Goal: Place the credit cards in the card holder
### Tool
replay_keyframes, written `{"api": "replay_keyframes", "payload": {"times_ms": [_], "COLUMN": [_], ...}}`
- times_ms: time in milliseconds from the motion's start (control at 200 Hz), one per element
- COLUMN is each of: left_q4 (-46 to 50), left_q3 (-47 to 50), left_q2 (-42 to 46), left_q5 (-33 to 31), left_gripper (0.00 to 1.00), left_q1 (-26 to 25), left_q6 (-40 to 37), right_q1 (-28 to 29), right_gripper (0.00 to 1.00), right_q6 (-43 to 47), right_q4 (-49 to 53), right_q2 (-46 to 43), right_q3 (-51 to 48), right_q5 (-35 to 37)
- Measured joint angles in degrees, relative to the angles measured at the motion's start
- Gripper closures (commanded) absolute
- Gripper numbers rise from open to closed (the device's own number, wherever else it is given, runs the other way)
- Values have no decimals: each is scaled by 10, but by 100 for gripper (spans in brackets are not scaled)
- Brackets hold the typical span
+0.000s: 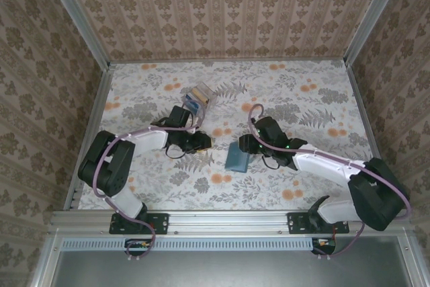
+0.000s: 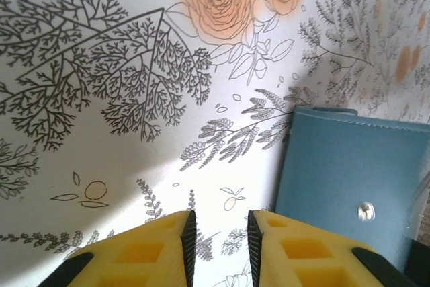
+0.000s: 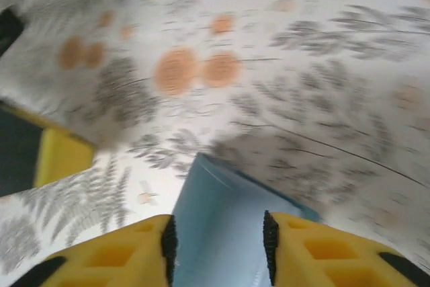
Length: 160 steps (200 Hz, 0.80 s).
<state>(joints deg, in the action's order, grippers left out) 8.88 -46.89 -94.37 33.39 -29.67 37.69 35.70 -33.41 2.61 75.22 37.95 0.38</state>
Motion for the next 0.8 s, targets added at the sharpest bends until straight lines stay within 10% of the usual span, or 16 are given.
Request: {"api": "replay_keyframes", "payload": {"times_ms": [800], "left_q4": [-16], "left_q3": [4], "left_q2": [-5], "left_q5": [14], "left_gripper": [51], "left_q1": [-30], "left_q6": [-13], "right_q1": [61], "right_gripper": [41], "right_q6": [-120], "right_q4": [120], "right_q2": [10], "right_q3": [56], "right_q5": [-37]}}
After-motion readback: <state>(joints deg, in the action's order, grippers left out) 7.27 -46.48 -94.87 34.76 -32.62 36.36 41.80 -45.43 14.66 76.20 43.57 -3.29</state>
